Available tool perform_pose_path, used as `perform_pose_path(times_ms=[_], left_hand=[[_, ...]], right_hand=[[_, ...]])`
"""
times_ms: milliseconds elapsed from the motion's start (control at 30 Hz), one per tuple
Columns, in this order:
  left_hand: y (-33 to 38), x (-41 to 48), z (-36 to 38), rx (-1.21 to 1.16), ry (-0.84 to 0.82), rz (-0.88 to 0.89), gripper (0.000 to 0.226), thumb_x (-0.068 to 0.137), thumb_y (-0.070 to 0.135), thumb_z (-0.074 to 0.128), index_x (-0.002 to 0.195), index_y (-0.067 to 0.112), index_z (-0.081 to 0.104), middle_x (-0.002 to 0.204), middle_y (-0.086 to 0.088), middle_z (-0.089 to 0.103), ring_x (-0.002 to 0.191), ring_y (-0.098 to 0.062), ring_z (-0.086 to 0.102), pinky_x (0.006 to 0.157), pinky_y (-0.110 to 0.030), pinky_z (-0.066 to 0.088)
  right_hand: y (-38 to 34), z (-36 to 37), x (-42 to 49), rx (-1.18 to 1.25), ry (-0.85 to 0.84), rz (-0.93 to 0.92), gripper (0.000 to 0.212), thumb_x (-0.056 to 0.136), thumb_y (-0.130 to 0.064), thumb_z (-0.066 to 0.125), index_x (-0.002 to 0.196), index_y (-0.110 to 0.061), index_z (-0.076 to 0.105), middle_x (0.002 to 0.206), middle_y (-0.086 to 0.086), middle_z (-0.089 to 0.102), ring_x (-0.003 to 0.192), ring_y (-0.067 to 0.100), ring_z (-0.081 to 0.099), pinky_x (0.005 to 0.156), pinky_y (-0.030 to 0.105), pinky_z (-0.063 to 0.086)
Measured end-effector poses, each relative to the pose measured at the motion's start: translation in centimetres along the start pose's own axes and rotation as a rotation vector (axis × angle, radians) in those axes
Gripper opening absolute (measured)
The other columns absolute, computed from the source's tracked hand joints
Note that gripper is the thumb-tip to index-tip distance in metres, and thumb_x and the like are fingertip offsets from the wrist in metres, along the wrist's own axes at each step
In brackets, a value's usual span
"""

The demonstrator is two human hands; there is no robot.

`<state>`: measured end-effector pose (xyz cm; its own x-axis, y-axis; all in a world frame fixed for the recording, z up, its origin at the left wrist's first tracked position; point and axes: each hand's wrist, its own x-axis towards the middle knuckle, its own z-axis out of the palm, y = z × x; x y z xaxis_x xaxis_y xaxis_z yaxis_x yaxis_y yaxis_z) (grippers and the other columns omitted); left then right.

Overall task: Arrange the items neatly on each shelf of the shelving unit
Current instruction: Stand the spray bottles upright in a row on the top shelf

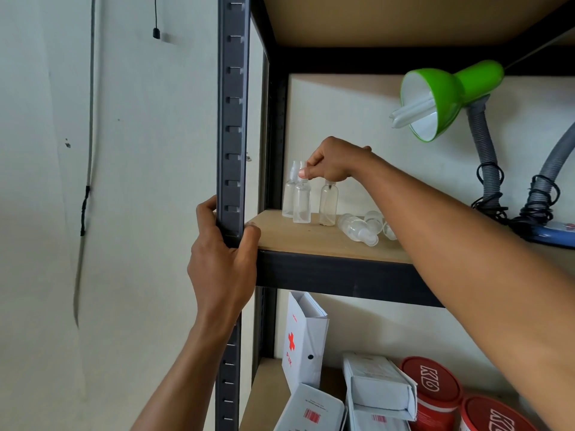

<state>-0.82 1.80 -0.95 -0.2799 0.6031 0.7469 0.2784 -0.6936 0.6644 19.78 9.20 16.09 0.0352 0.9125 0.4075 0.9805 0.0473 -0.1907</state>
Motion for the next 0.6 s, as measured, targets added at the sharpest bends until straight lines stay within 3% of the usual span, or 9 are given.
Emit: perform_pose_path(times_ms=[67, 133, 200, 267, 367, 467, 533, 600], left_hand=[[0.1, 0.0, 0.0, 0.007, 0.003, 0.0, 0.042, 0.094, 0.026, 0.062, 0.131, 0.018, 0.044, 0.097, 0.004, 0.061, 0.074, -0.006, 0.058, 0.063, -0.018, 0.042], [0.3, -0.1, 0.0, 0.014, 0.01, -0.009, 0.042, 0.093, 0.027, 0.062, 0.131, 0.018, 0.045, 0.098, 0.004, 0.062, 0.074, -0.005, 0.057, 0.063, -0.016, 0.04], [0.4, -0.2, 0.0, 0.019, 0.018, -0.012, 0.042, 0.094, 0.028, 0.062, 0.131, 0.018, 0.046, 0.099, 0.003, 0.063, 0.074, -0.004, 0.057, 0.063, -0.014, 0.039], [0.5, -0.4, 0.0, 0.026, 0.026, -0.006, 0.041, 0.094, 0.029, 0.062, 0.131, 0.018, 0.047, 0.101, 0.002, 0.065, 0.075, -0.008, 0.058, 0.063, -0.014, 0.039], [0.6, -0.5, 0.1, 0.042, 0.047, -0.01, 0.04, 0.095, 0.031, 0.06, 0.132, 0.02, 0.047, 0.104, 0.004, 0.065, 0.078, -0.014, 0.056, 0.067, -0.027, 0.04], [0.7, -0.6, 0.2, 0.064, 0.07, -0.021, 0.039, 0.096, 0.032, 0.058, 0.131, 0.022, 0.046, 0.103, 0.008, 0.063, 0.083, -0.017, 0.055, 0.075, -0.032, 0.037], [0.8, -0.7, 0.3, 0.068, 0.087, -0.025, 0.037, 0.097, 0.033, 0.057, 0.131, 0.022, 0.046, 0.101, 0.009, 0.063, 0.083, -0.017, 0.054, 0.076, -0.033, 0.037], [1.0, -0.7, 0.4, 0.063, 0.1, -0.033, 0.037, 0.097, 0.033, 0.057, 0.131, 0.022, 0.046, 0.099, 0.009, 0.061, 0.083, -0.017, 0.054, 0.077, -0.032, 0.036]], right_hand=[[0.2, -0.2, 0.2, 0.018, -0.036, -0.012, 0.024, 0.088, -0.058, 0.073, 0.082, -0.035, 0.076, 0.117, -0.008, 0.074, 0.114, 0.022, 0.063, 0.113, 0.06, 0.036], [0.3, -0.4, 0.2, 0.014, -0.073, -0.015, 0.026, 0.088, -0.059, 0.073, 0.084, -0.033, 0.076, 0.113, -0.007, 0.074, 0.107, 0.021, 0.064, 0.108, 0.049, 0.045], [0.5, -0.8, -0.6, 0.032, -0.085, -0.019, 0.039, 0.09, -0.06, 0.07, 0.102, -0.024, 0.077, 0.114, -0.005, 0.071, 0.106, 0.02, 0.064, 0.099, 0.037, 0.048], [0.9, -1.3, -2.0, 0.116, -0.058, -0.035, 0.052, 0.093, -0.059, 0.066, 0.126, -0.02, 0.071, 0.129, -0.004, 0.066, 0.12, 0.02, 0.061, 0.104, 0.034, 0.045], [1.6, -2.0, -5.1, 0.189, 0.061, -0.092, 0.064, 0.092, -0.063, 0.063, 0.142, -0.024, 0.058, 0.146, -0.004, 0.056, 0.135, 0.016, 0.051, 0.108, 0.032, 0.04], [2.5, -3.2, -9.0, 0.167, 0.193, -0.096, 0.053, 0.086, -0.07, 0.066, 0.116, -0.027, 0.066, 0.12, -0.008, 0.065, 0.112, 0.013, 0.061, 0.088, 0.03, 0.047], [2.6, -3.7, -12.0, 0.111, 0.102, -0.039, 0.058, 0.075, -0.079, 0.069, 0.1, -0.026, 0.067, 0.101, -0.008, 0.067, 0.093, 0.011, 0.064, 0.079, 0.031, 0.049], [2.2, -3.6, -14.2, -0.047, -0.078, 0.025, 0.065, 0.066, -0.087, 0.068, 0.094, -0.029, 0.066, 0.094, -0.01, 0.068, 0.088, 0.01, 0.064, 0.081, 0.033, 0.051]])
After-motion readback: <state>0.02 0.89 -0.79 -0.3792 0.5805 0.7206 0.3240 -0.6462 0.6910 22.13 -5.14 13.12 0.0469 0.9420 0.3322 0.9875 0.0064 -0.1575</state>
